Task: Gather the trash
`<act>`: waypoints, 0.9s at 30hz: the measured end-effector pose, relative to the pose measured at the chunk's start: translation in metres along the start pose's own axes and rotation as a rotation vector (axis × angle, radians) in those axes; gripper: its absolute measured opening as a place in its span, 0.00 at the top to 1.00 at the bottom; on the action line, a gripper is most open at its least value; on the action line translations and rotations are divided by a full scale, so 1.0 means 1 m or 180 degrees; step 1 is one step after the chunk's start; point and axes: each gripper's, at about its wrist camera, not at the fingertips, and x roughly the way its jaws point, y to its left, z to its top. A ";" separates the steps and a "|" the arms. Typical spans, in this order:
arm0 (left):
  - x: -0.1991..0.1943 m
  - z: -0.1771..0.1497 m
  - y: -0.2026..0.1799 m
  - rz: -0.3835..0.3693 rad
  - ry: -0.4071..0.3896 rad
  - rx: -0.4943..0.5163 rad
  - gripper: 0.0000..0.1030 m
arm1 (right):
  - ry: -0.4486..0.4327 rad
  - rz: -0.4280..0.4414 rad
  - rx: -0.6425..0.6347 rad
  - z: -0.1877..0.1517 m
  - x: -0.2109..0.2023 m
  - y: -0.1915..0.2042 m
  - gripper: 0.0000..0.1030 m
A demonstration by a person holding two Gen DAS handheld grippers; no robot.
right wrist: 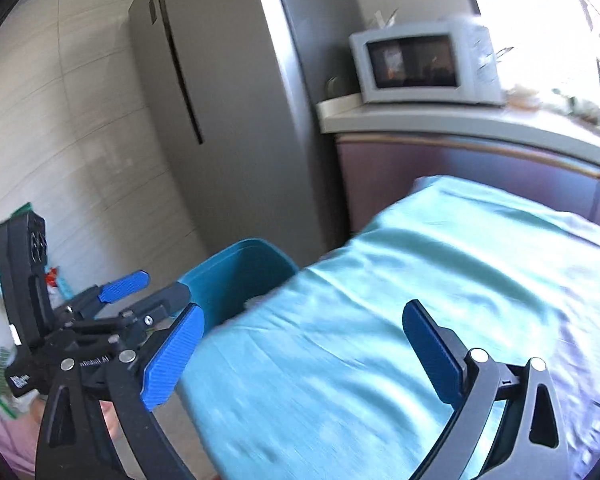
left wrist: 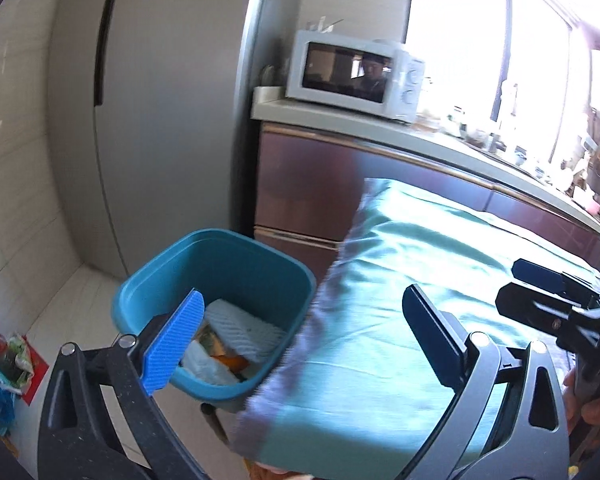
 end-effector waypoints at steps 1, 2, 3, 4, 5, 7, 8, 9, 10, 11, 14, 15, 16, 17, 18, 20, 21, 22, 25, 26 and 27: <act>-0.001 0.000 -0.006 -0.0026 -0.0018 0.0026 0.05 | -0.0054 -0.0076 -0.0007 -0.004 -0.008 -0.002 0.07; -0.003 -0.001 -0.015 -0.0051 -0.0046 0.0068 0.05 | -0.0106 -0.0150 -0.0005 -0.008 -0.014 -0.005 0.07; -0.005 -0.002 -0.022 -0.0069 -0.0066 0.0105 0.05 | -0.0168 -0.0232 0.0007 -0.012 -0.023 -0.009 0.07; -0.007 -0.003 -0.030 -0.0100 -0.0087 0.0147 0.05 | -0.0219 -0.0295 0.0024 -0.015 -0.030 -0.013 0.07; -0.008 -0.005 -0.037 -0.0124 -0.0111 0.0184 0.05 | -0.0270 -0.0352 0.0043 -0.018 -0.037 -0.016 0.07; -0.012 -0.006 -0.050 -0.0151 -0.0152 0.0263 0.05 | -0.0371 -0.0472 0.0086 -0.024 -0.050 -0.024 0.07; -0.012 -0.007 -0.057 -0.0167 -0.0161 0.0291 0.05 | -0.0417 -0.0551 0.0112 -0.028 -0.057 -0.028 0.07; -0.014 -0.008 -0.063 -0.0192 -0.0175 0.0313 0.05 | -0.0447 -0.0606 0.0130 -0.031 -0.063 -0.032 0.07; -0.014 -0.008 -0.068 -0.0225 -0.0184 0.0330 0.05 | -0.0479 -0.0660 0.0150 -0.035 -0.068 -0.034 0.07; -0.016 -0.009 -0.075 -0.0253 -0.0195 0.0355 0.05 | -0.0518 -0.0714 0.0170 -0.038 -0.073 -0.037 0.07; -0.020 -0.011 -0.093 -0.0276 -0.0282 0.0446 0.05 | -0.0601 -0.0882 0.0206 -0.048 -0.089 -0.046 0.07; -0.022 -0.011 -0.098 -0.0282 -0.0325 0.0473 0.05 | -0.0639 -0.0958 0.0217 -0.050 -0.095 -0.048 0.07; -0.025 -0.012 -0.104 -0.0304 -0.0390 0.0502 0.05 | -0.0675 -0.1015 0.0221 -0.053 -0.100 -0.048 0.07; -0.026 -0.011 -0.109 -0.0325 -0.0429 0.0526 0.05 | -0.0717 -0.1073 0.0233 -0.055 -0.105 -0.050 0.07; -0.027 -0.011 -0.114 -0.0337 -0.0459 0.0545 0.05 | -0.0746 -0.1115 0.0240 -0.056 -0.109 -0.051 0.07; -0.030 -0.012 -0.123 -0.0381 -0.0515 0.0564 0.05 | -0.0789 -0.1191 0.0248 -0.059 -0.114 -0.054 0.07; -0.031 -0.011 -0.127 -0.0388 -0.0537 0.0572 0.05 | -0.0807 -0.1238 0.0255 -0.061 -0.117 -0.055 0.07; -0.032 -0.012 -0.130 -0.0391 -0.0551 0.0581 0.05 | -0.0826 -0.1274 0.0264 -0.062 -0.120 -0.056 0.07; -0.034 -0.016 -0.139 -0.0394 -0.0581 0.0612 0.05 | -0.0891 -0.1341 0.0311 -0.066 -0.129 -0.060 0.07; -0.036 -0.017 -0.141 -0.0401 -0.0596 0.0618 0.05 | -0.0914 -0.1347 0.0331 -0.068 -0.132 -0.062 0.07; -0.037 -0.019 -0.143 -0.0402 -0.0615 0.0627 0.05 | -0.0929 -0.1364 0.0339 -0.069 -0.134 -0.062 0.07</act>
